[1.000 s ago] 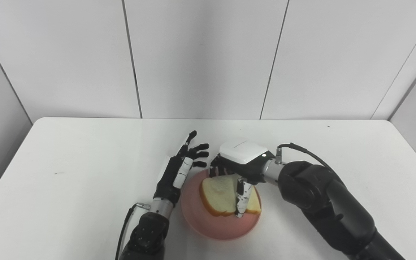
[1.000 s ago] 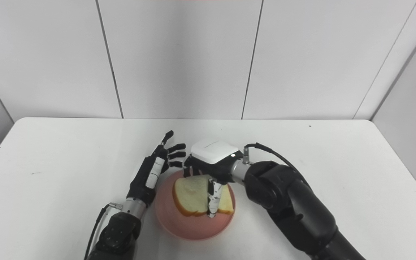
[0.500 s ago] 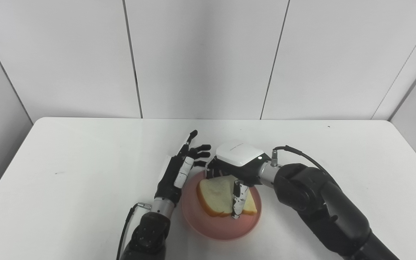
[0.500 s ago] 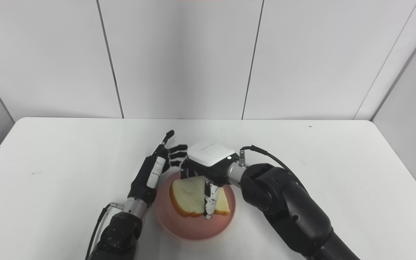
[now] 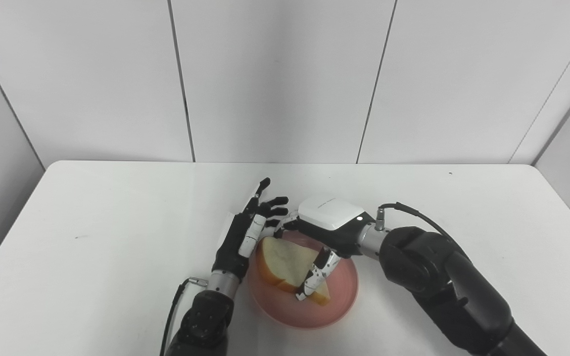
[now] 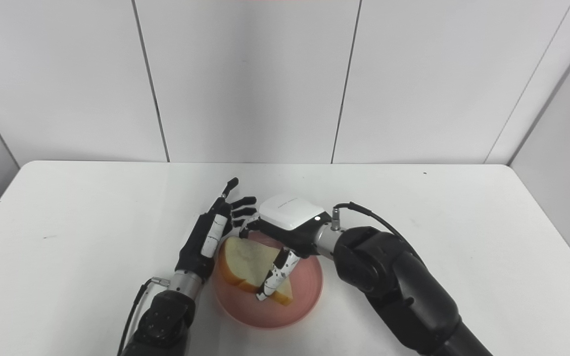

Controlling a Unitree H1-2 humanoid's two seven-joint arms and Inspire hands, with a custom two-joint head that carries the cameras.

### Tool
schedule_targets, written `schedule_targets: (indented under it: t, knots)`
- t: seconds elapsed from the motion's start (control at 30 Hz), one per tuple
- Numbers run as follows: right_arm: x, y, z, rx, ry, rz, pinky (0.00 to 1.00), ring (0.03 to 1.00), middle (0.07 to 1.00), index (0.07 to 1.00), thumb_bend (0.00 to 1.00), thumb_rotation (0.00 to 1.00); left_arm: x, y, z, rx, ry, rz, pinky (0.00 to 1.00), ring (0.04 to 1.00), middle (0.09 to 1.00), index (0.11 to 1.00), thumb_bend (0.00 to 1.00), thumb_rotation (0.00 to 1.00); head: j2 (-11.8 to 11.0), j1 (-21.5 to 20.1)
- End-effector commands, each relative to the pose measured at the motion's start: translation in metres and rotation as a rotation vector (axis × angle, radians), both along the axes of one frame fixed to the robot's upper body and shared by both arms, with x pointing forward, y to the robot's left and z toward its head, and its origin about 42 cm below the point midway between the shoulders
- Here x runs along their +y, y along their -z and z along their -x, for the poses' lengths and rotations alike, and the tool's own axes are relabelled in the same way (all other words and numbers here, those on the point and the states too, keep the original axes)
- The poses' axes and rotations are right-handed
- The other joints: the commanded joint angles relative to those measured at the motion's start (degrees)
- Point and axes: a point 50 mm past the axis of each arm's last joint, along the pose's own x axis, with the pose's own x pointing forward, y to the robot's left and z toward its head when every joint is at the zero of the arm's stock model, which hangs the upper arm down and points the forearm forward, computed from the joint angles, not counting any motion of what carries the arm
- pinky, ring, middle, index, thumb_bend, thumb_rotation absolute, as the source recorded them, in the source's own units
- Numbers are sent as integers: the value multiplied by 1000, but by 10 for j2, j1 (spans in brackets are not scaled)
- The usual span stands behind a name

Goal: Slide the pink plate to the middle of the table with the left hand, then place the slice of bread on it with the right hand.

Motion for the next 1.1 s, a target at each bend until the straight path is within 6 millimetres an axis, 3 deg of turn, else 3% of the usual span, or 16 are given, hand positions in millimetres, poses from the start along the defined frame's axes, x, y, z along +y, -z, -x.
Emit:
schedule_targets:
  t: [0.0,0.23,0.6,0.77,0.83,0.93,0.97,1.07]
  knots:
    - [1,-27,0,-85,-42,-17,786,825,811,715,1000,434,2,48,34,135,-10,8,659,737,787,939,904,979,2,-1]
    - [-7,-33,4,-77,-41,-7,778,819,812,705,1000,351,5,48,34,137,-11,-3,656,744,789,942,903,991,4,-4]
    - [-15,-43,7,-75,-22,-15,810,826,811,720,1000,371,8,49,34,141,-9,-8,665,748,790,939,893,989,4,-7]
    - [-31,-45,9,-60,-6,-134,766,816,804,722,1000,394,7,46,35,143,-14,-1,673,753,796,939,877,987,5,-7]
    - [-44,-38,7,-46,13,-265,721,799,794,740,1000,449,8,43,34,139,-24,8,684,760,801,938,853,986,6,-6]
    - [-62,-18,6,-53,57,-479,677,778,793,785,1000,712,12,38,32,130,-48,33,697,776,809,936,832,984,5,-5]
    - [-68,-8,5,-58,81,-563,675,777,793,787,1000,723,13,35,31,127,-59,48,697,777,810,936,832,984,4,-5]
    - [-78,17,3,-51,150,-764,714,818,853,860,954,906,17,26,30,109,-87,68,706,789,812,931,860,986,4,-5]
